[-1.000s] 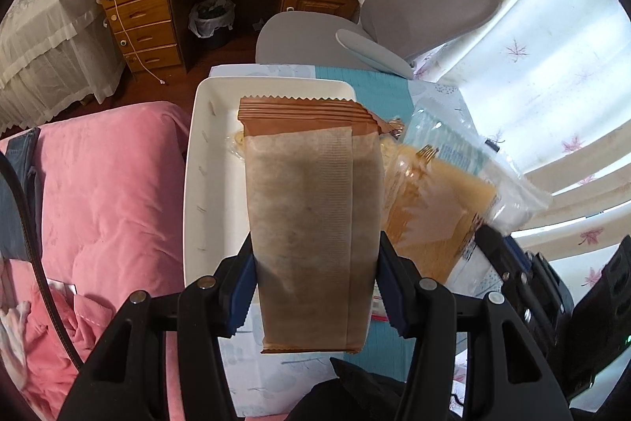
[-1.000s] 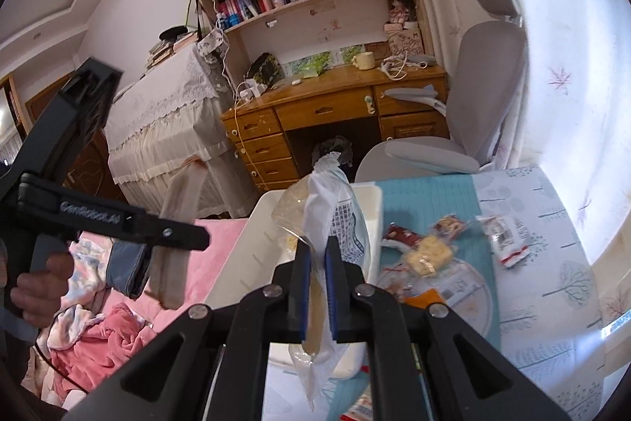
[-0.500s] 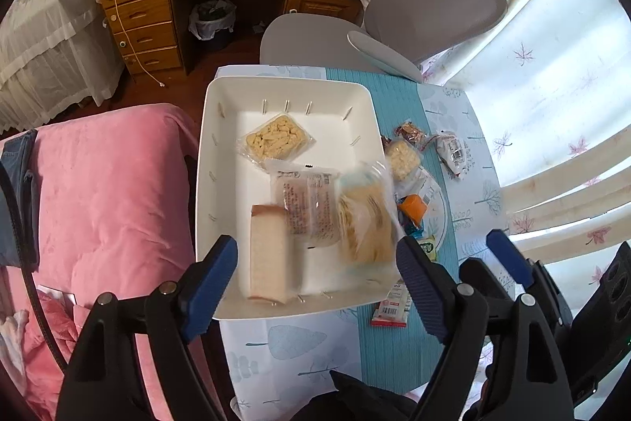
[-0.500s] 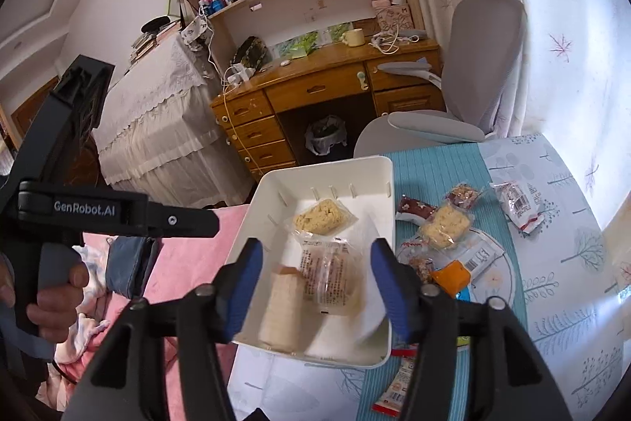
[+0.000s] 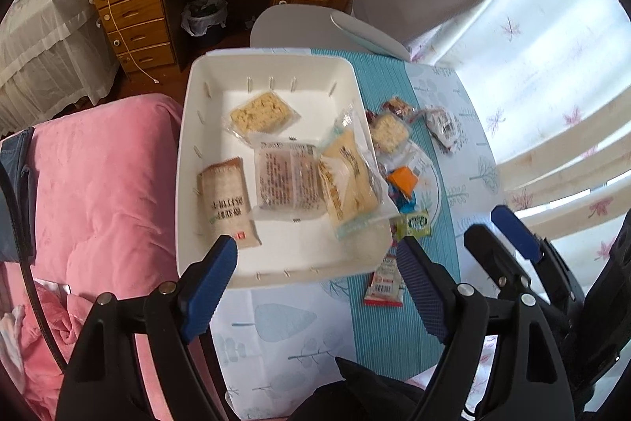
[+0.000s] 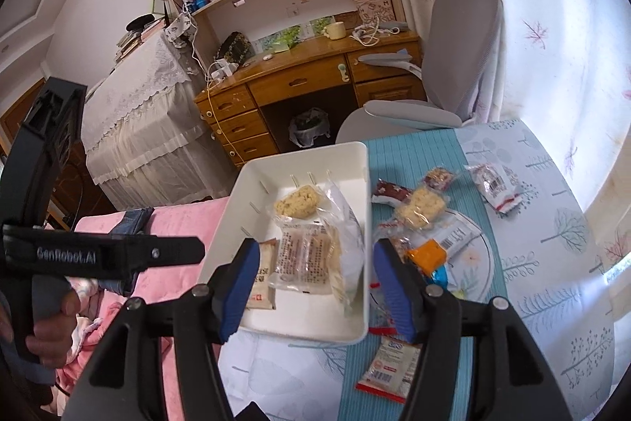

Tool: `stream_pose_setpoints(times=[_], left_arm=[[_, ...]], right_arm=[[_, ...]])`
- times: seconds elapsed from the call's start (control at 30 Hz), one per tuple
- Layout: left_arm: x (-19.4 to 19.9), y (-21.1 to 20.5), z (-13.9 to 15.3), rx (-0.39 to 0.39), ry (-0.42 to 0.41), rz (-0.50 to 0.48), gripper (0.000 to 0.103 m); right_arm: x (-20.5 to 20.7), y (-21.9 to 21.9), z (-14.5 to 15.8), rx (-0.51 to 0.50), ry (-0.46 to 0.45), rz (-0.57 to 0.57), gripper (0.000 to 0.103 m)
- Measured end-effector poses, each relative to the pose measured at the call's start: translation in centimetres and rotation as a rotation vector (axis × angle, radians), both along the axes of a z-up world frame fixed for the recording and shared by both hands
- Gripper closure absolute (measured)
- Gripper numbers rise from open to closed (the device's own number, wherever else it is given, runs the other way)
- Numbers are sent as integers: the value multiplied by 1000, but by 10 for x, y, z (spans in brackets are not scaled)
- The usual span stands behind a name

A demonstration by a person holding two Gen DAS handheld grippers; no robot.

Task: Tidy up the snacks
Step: 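Withdraw both grippers from the tray toward the remaining snacks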

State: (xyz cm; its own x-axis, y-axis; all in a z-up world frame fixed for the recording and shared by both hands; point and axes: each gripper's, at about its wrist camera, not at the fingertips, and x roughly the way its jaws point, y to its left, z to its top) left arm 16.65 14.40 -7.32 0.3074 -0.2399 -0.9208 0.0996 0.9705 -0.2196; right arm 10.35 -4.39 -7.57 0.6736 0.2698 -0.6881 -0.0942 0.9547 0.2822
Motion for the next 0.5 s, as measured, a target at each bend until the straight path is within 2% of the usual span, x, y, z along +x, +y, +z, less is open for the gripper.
stream_pose_setpoints(times=[0.27, 0.5], left_arm=[[-26, -33, -19, 30, 19, -19, 21], [-40, -57, -28, 26, 47, 29, 21]], right_arm=[[-16, -29, -11, -2, 43, -12, 42], [-23, -61, -19, -3, 111, 25, 42]])
